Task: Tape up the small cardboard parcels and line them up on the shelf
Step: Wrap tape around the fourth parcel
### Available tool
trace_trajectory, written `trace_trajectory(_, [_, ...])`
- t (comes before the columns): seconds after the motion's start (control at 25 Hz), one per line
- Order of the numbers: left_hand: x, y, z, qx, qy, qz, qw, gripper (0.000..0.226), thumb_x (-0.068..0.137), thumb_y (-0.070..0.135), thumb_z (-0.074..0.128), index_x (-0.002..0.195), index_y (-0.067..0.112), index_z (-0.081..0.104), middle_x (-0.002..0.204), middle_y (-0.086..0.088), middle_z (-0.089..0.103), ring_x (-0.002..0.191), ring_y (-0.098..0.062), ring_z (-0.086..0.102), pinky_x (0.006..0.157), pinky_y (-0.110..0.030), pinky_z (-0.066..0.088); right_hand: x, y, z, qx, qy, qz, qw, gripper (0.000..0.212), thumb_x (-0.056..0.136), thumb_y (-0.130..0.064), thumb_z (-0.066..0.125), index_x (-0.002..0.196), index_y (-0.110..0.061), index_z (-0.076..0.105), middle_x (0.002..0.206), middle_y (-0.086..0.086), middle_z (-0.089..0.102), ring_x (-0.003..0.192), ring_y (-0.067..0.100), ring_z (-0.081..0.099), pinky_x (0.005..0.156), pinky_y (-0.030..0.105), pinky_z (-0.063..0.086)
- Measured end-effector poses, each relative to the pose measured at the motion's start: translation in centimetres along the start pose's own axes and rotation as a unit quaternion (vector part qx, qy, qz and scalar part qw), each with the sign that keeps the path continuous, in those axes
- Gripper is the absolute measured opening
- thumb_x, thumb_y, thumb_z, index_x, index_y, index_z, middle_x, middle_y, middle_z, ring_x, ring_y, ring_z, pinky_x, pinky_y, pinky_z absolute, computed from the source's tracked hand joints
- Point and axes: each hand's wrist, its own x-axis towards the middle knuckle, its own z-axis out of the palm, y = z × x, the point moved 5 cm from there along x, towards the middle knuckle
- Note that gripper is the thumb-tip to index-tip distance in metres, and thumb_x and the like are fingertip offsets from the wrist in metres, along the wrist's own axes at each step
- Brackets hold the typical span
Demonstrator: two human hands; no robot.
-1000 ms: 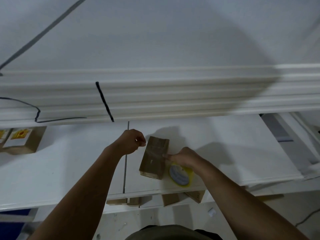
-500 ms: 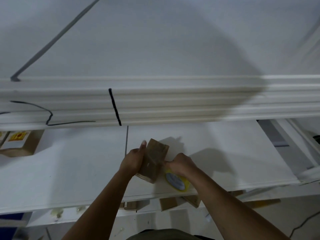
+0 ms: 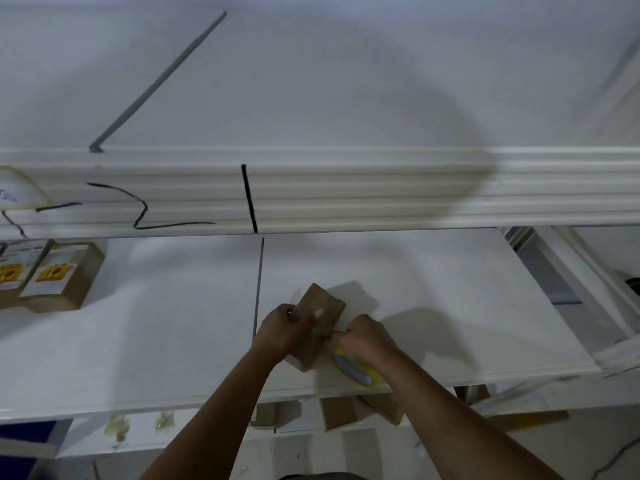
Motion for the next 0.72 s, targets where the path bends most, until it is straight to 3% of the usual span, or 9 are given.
trace_trajectory(0.12, [-0.1,-0.5,-0.3,-0.064,0.081,-0.028,0.994,0.06,0.098,0.068,0.054,0.123,0.015,0.07,0.111,-0.008,0.075,0.1,-0.027,0.071,0.094,-0.047,0.061,-0.1,0.0,-0.1,0.002,0.002,-0.009,1.0,0.067,0.076,-0.074,0.062,0.094,-0.011,0.071,0.099,0.01,0.075,0.095,0.03,0.072,0.075,0.033,0.054])
trace_trajectory(0.2, [-0.6,-0.9,-0.3,-0.12,0.106,-0.041,0.986,0.057,0.101,0.067,0.048,0.109,0.017,0.074,0.103,-0.007,0.076,0.096,-0.027,0.072,0.089,-0.045,0.061,-0.5,-0.1,-0.4,0.011,0.006,-0.034,0.999,0.06,0.077,-0.077,0.065,0.07,-0.018,0.061,0.071,0.001,0.066,0.075,0.021,0.067,0.062,0.029,0.045])
trace_trajectory(0.28, [-1.4,-1.1,-0.3,-0.182,0.123,-0.06,0.974,0.053,0.104,0.063,0.047,0.092,0.019,0.074,0.093,-0.006,0.076,0.092,-0.028,0.072,0.079,-0.039,0.06,-1.4,-0.7,-1.2,0.043,0.025,-0.08,0.996,0.067,0.075,-0.079,0.069,0.054,-0.021,0.043,0.051,-0.008,0.043,0.054,0.013,0.05,0.058,0.029,0.036])
trace_trajectory(0.4, [-2.5,-0.5,-0.9,-0.297,0.138,-0.096,0.94,0.044,0.108,0.051,0.049,0.092,0.018,0.075,0.097,-0.012,0.077,0.093,-0.029,0.072,0.079,-0.038,0.057,-3.3,-2.5,-4.0,0.074,0.064,-0.163,0.982,0.07,0.069,-0.08,0.07,0.051,-0.02,0.038,0.046,-0.008,0.032,0.047,0.007,0.036,0.056,0.03,0.032])
trace_trajectory(0.48, [-3.2,1.0,-1.6,-0.343,0.125,-0.076,0.928,0.034,0.108,0.042,0.049,0.108,0.019,0.075,0.109,-0.014,0.076,0.101,-0.031,0.071,0.092,-0.047,0.058,-4.8,-4.0,-6.4,0.081,0.084,-0.206,0.972,0.069,0.07,-0.078,0.071,0.052,-0.018,0.042,0.047,-0.007,0.032,0.046,0.006,0.035,0.056,0.03,0.033])
trace_trajectory(0.56, [-4.0,2.7,-2.7,-0.366,0.136,-0.034,0.92,0.022,0.11,0.034,0.049,0.124,0.029,0.065,0.114,-0.011,0.073,0.104,-0.031,0.07,0.093,-0.05,0.058,-6.3,-5.2,-8.6,0.099,0.102,-0.237,0.961,0.069,0.07,-0.077,0.07,0.052,-0.016,0.043,0.048,-0.006,0.033,0.047,0.006,0.036,0.057,0.03,0.035])
trace_trajectory(0.64, [-5.1,4.5,-3.7,-0.365,0.167,0.008,0.916,0.017,0.111,0.03,0.047,0.116,0.035,0.063,0.107,-0.008,0.072,0.1,-0.033,0.07,0.082,-0.046,0.059,-7.5,-6.3,-10.4,0.11,0.116,-0.251,0.955,0.072,0.069,-0.076,0.071,0.054,-0.01,0.047,0.048,-0.005,0.034,0.048,0.007,0.037,0.057,0.03,0.037])
trace_trajectory(0.72, [-6.3,6.2,-4.4,-0.347,0.187,0.052,0.918,0.031,0.112,0.036,0.045,0.099,0.028,0.072,0.094,-0.005,0.077,0.097,-0.032,0.073,0.074,-0.04,0.058,-8.4,-7.1,-11.8,0.106,0.131,-0.257,0.952,0.074,0.068,-0.076,0.073,0.055,-0.008,0.049,0.047,-0.005,0.035,0.048,0.008,0.039,0.056,0.03,0.037])
